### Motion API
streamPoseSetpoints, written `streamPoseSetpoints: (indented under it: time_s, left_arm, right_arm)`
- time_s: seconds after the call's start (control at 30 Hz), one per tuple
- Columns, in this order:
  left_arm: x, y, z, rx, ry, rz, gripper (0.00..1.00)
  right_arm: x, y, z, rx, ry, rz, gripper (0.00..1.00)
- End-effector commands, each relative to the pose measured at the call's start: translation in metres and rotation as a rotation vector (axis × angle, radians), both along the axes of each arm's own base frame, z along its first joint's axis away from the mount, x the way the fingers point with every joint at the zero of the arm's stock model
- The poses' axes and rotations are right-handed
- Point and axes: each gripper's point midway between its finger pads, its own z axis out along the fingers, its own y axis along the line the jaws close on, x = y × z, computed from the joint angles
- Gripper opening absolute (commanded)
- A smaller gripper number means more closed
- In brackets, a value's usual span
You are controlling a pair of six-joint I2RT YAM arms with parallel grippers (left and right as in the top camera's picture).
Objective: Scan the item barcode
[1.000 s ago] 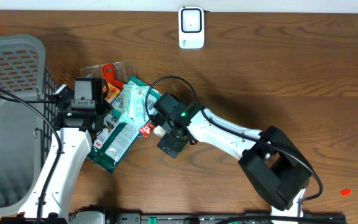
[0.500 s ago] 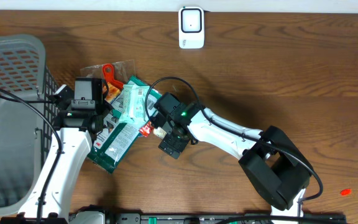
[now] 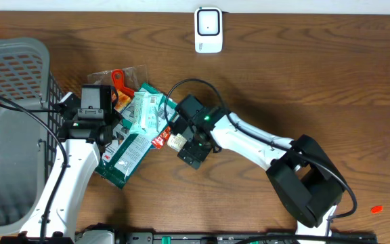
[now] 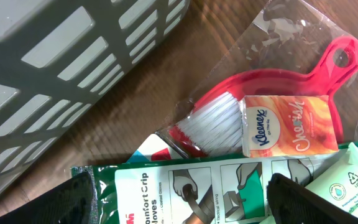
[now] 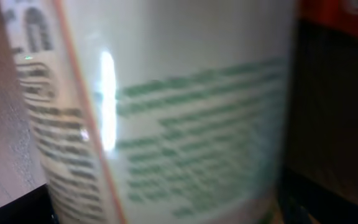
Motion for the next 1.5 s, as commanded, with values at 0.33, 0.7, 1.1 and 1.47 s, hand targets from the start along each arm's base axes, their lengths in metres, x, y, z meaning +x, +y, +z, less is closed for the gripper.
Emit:
streamPoseSetpoints:
  time_s: [0.33,0.7,1.1,1.47]
  left_arm:
    - [-0.006,0.007,-0.005,0.019,0.022,0.038,0.89]
    - [-0.006,0.007,-0.005,0.019,0.023,0.038,0.89]
    - [-0.006,0.007,-0.006,0.019,0.025,0.039,0.89]
    - [-0.008,0.007,-0.006,0.019,0.033,0.039,0.89]
  right_arm:
    - [-0.002,0.006,0.013,0.059,0.003,0.057,0.87]
    - [-0.006,0.010,0.014,0.079,0.017,0.079,0.78]
    - [-0.003,0.012,0.015,0.089,0.005,0.080,0.83]
    - [-0.002,0.013,0.015,0.094,-0.001,0.080,0.81]
